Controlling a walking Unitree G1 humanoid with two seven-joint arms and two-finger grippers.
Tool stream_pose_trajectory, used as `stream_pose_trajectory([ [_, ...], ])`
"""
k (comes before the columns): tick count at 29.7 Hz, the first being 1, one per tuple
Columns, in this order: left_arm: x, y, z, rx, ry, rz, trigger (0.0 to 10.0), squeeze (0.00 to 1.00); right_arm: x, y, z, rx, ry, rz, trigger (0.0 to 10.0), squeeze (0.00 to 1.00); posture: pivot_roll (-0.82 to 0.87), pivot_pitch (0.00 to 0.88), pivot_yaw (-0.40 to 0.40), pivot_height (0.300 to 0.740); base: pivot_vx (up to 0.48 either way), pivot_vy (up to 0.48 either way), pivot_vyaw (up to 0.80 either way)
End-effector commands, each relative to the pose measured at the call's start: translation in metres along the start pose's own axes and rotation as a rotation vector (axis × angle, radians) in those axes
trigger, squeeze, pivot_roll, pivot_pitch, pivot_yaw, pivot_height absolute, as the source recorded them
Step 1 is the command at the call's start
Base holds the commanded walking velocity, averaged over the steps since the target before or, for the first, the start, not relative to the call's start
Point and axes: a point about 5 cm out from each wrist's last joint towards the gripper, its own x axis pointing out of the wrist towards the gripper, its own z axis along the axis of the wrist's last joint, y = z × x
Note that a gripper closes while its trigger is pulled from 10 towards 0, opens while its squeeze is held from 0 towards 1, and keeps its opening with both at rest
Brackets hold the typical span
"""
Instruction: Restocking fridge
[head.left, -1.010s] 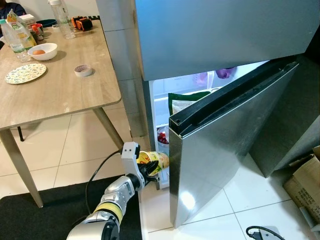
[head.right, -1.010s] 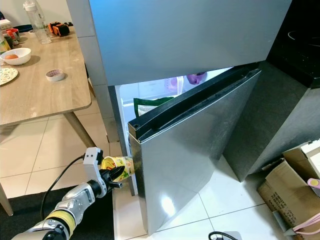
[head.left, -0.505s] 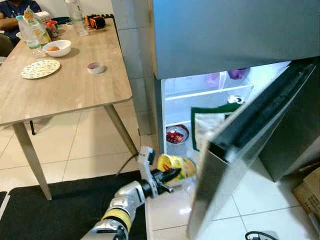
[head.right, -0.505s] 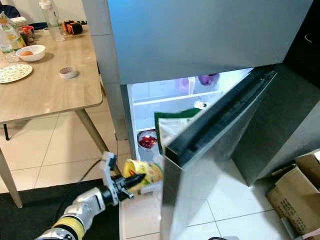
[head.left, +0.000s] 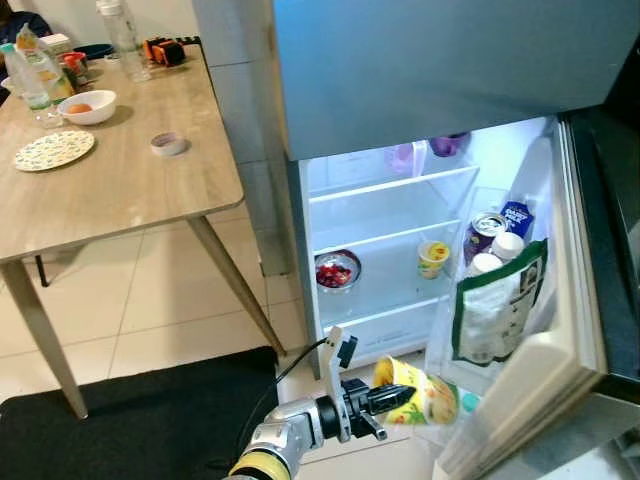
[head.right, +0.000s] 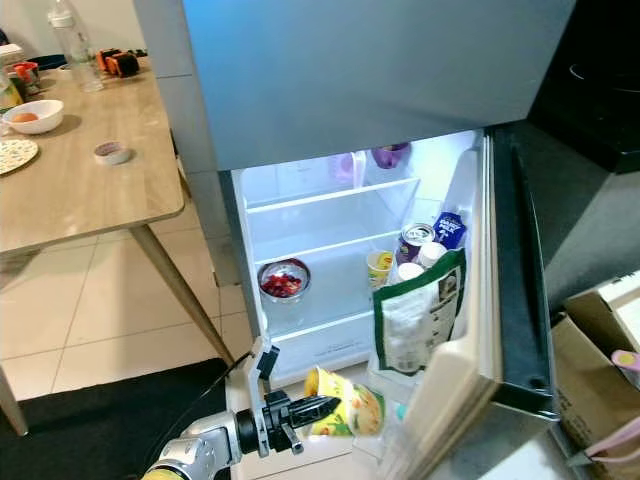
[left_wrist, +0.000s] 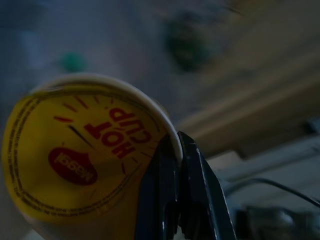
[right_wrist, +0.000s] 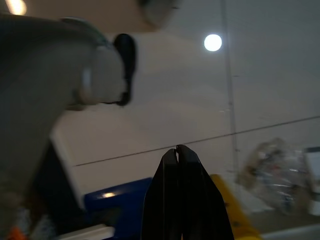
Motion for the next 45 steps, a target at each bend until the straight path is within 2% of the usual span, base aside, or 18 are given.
stream_pose_trajectory([
  [1, -0.027, 0.02, -0.011, -0.039, 0.021, 0.163, 10.0, 0.0, 0.001, 0.007, 0.003, 0.037, -0.026, 0.051, 10.0, 0.0, -0.15, 0.087, 0.029, 0.74, 0.0, 0.0, 0.0],
  [4, -0.065, 0.038, -0.032, -0.112, 0.041, 0.375, 10.0, 0.0, 0.002, 0.015, 0.017, 0.028, -0.086, 0.13, 10.0, 0.0, -0.15, 0.087, 0.029, 0.74, 0.0, 0.0, 0.0],
  [5, -0.074, 0.041, -0.037, -0.129, 0.044, 0.42, 10.0, 0.0, 0.003, 0.017, 0.02, 0.024, -0.097, 0.142, 10.0, 0.0, -0.15, 0.087, 0.029, 0.74, 0.0, 0.0, 0.0],
  [7, -0.074, 0.041, -0.037, -0.129, 0.044, 0.42, 10.0, 0.0, 0.003, 0.017, 0.02, 0.024, -0.097, 0.142, 10.0, 0.0, -0.15, 0.087, 0.029, 0.74, 0.0, 0.0, 0.0],
  [10, -0.106, 0.05, -0.056, -0.194, 0.041, 0.614, 10.0, 0.0, 0.003, 0.022, 0.038, 0.022, -0.165, 0.199, 10.0, 0.0, -0.14, 0.084, 0.022, 0.74, 0.0, 0.0, 0.0],
  [11, -0.106, 0.05, -0.056, -0.194, 0.041, 0.614, 10.0, 0.0, 0.003, 0.022, 0.038, 0.022, -0.165, 0.199, 10.0, 0.0, -0.14, 0.084, 0.022, 0.74, 0.0, 0.0, 0.0],
  [14, -0.14, 0.055, -0.08, -0.258, 0.054, 0.827, 10.0, 0.0, 0.002, 0.036, 0.066, 0.022, -0.267, 0.326, 10.0, 0.0, -0.14, 0.083, 0.016, 0.74, 0.0, 0.0, 0.0],
  [15, -0.14, 0.055, -0.08, -0.258, 0.054, 0.827, 10.0, 0.0, 0.002, 0.036, 0.066, 0.022, -0.267, 0.326, 10.0, 0.0, -0.14, 0.083, 0.016, 0.74, 0.0, 0.0, 0.0],
  [17, -0.156, 0.053, -0.094, -0.296, 0.074, 0.923, 10.0, 0.0, -0.001, 0.046, 0.086, -0.007, -0.341, 0.427, 10.0, 0.0, -0.14, 0.083, 0.01, 0.74, 0.0, 0.0, 0.0],
  [19, -0.156, 0.053, -0.094, -0.296, 0.074, 0.923, 10.0, 0.0, -0.001, 0.046, 0.086, -0.007, -0.341, 0.427, 10.0, 0.0, -0.14, 0.083, 0.01, 0.74, 0.0, 0.0, 0.0],
  [23, -0.168, 0.051, -0.107, -0.34, 0.084, 1.012, 10.0, 0.0, -0.005, 0.053, 0.112, -0.051, -0.428, 0.461, 10.0, 0.0, -0.13, 0.079, 0.001, 0.74, 0.0, 0.0, 0.0],
  [24, -0.171, 0.05, -0.112, -0.352, 0.094, 1.039, 10.0, 0.0, -0.007, 0.05, 0.129, -0.075, -0.493, 0.384, 10.0, 0.0, -0.13, 0.078, 0.0, 0.74, 0.0, 0.0, 0.0],
  [27, -0.173, 0.049, -0.115, -0.359, 0.101, 1.055, 10.0, 0.0, -0.01, 0.047, 0.143, -0.08, -0.547, 0.33, 10.0, 0.0, -0.13, 0.078, 0.0, 0.74, 0.0, 0.0, 0.0],
  [28, -0.174, 0.048, -0.117, -0.364, 0.107, 1.061, 10.0, 0.0, -0.014, 0.046, 0.159, -0.072, -0.615, 0.294, 10.0, 0.0, -0.13, 0.078, 0.0, 0.74, 0.0, 0.0, 0.0],
  [31, -0.174, 0.047, -0.119, -0.366, 0.109, 1.065, 10.0, 0.0, -0.018, 0.046, 0.171, -0.066, -0.661, 0.277, 10.0, 0.0, -0.13, 0.077, 0.001, 0.74, 0.0, 0.0, 0.0],
  [35, -0.177, 0.044, -0.126, -0.373, 0.145, 1.082, 10.0, 0.0, -0.031, 0.046, 0.204, -0.06, -0.792, 0.257, 10.0, 0.0, -0.13, 0.077, 0.005, 0.74, 0.0, 0.0, 0.0],
  [40, -0.176, 0.043, -0.129, -0.377, 0.16, 1.072, 10.0, 0.0, -0.041, 0.039, 0.223, -0.054, -0.866, 0.179, 10.0, 0.0, -0.12, 0.077, 0.005, 0.74, 0.0, 0.0, 0.0],
  [45, -0.176, 0.042, -0.131, -0.38, 0.166, 1.07, 10.0, 0.0, -0.043, 0.031, 0.228, -0.038, -0.884, 0.115, 10.0, 0.0, -0.12, 0.077, 0.005, 0.74, 0.0, 0.0, 0.0],
])
